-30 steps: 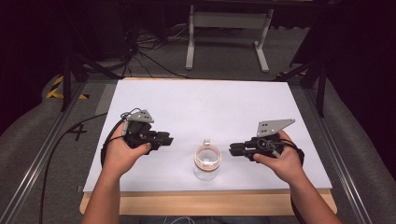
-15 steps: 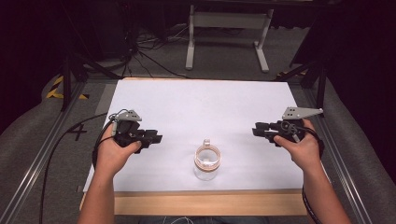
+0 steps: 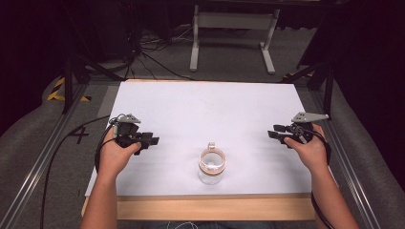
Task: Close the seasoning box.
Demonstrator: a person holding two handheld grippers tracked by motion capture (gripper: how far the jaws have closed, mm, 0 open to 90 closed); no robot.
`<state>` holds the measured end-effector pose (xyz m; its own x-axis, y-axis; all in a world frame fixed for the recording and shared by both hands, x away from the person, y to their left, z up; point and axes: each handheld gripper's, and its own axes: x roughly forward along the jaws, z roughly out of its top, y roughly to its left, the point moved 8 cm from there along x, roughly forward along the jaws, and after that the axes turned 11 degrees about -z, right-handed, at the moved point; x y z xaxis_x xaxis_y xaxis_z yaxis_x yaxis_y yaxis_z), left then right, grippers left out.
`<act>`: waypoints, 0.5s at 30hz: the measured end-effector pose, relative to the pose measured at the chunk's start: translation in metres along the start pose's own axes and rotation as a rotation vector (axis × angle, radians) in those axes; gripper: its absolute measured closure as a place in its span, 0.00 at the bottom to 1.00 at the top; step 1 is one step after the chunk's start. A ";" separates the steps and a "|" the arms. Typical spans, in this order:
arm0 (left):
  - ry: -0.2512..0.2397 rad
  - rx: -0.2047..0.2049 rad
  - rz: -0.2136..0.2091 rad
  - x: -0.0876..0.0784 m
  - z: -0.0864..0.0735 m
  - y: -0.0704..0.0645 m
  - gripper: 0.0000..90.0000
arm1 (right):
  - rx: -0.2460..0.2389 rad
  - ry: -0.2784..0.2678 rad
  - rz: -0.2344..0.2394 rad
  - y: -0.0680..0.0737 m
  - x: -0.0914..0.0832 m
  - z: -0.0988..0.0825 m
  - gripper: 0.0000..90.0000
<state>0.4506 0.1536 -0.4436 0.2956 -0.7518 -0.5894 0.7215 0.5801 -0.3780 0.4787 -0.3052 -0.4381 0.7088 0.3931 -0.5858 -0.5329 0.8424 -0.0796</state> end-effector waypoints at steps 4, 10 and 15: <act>0.011 -0.003 0.006 0.006 -0.005 0.008 0.66 | -0.001 0.016 -0.002 -0.004 0.012 -0.011 0.61; 0.029 0.004 0.004 0.015 -0.013 0.018 0.64 | 0.001 0.037 -0.003 -0.008 0.026 -0.024 0.60; 0.040 -0.006 0.015 0.021 -0.019 0.024 0.63 | 0.002 0.062 0.003 -0.008 0.037 -0.035 0.60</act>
<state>0.4621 0.1576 -0.4781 0.2810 -0.7300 -0.6230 0.7134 0.5931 -0.3732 0.4930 -0.3104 -0.4876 0.6771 0.3716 -0.6352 -0.5339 0.8421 -0.0766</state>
